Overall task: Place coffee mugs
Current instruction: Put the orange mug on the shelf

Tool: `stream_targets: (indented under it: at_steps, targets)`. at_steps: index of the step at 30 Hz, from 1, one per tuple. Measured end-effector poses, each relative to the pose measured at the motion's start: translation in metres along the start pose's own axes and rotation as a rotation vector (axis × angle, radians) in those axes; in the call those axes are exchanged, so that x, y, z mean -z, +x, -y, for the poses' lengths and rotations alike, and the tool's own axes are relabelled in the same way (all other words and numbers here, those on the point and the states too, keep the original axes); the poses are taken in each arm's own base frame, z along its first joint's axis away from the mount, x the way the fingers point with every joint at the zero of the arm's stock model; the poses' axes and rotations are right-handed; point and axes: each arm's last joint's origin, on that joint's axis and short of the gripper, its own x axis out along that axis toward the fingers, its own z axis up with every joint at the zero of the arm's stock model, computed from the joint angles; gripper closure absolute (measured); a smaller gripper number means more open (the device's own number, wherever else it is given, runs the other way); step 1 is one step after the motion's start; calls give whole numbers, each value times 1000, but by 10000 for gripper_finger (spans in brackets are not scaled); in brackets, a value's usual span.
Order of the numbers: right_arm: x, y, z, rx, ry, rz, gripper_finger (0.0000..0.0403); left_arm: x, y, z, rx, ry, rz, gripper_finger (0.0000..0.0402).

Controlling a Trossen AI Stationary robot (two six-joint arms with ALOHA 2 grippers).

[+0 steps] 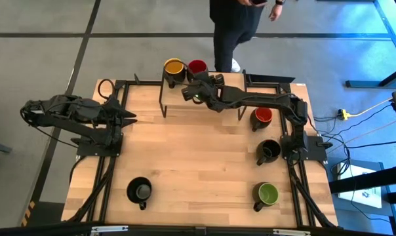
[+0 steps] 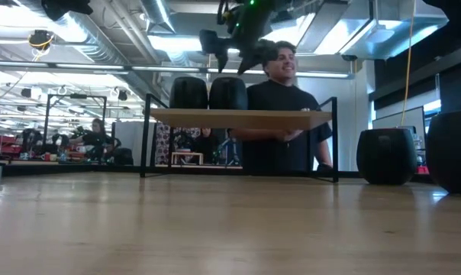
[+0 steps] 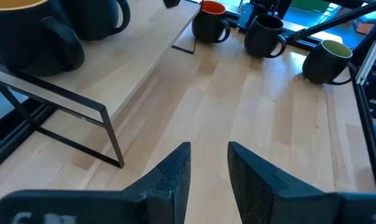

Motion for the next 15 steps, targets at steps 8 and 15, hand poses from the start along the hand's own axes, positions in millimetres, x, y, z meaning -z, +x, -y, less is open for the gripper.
stream_targets:
  at_steps: [8, 15]
  targets:
    - [-34, -26, 9, 9, -36, -36, 164, 0, 0, 0, 0, 0, 0, 301]
    - [-46, -53, 15, -91, -51, -132, 164, 0, 0, 0, 0, 0, -1, 301]
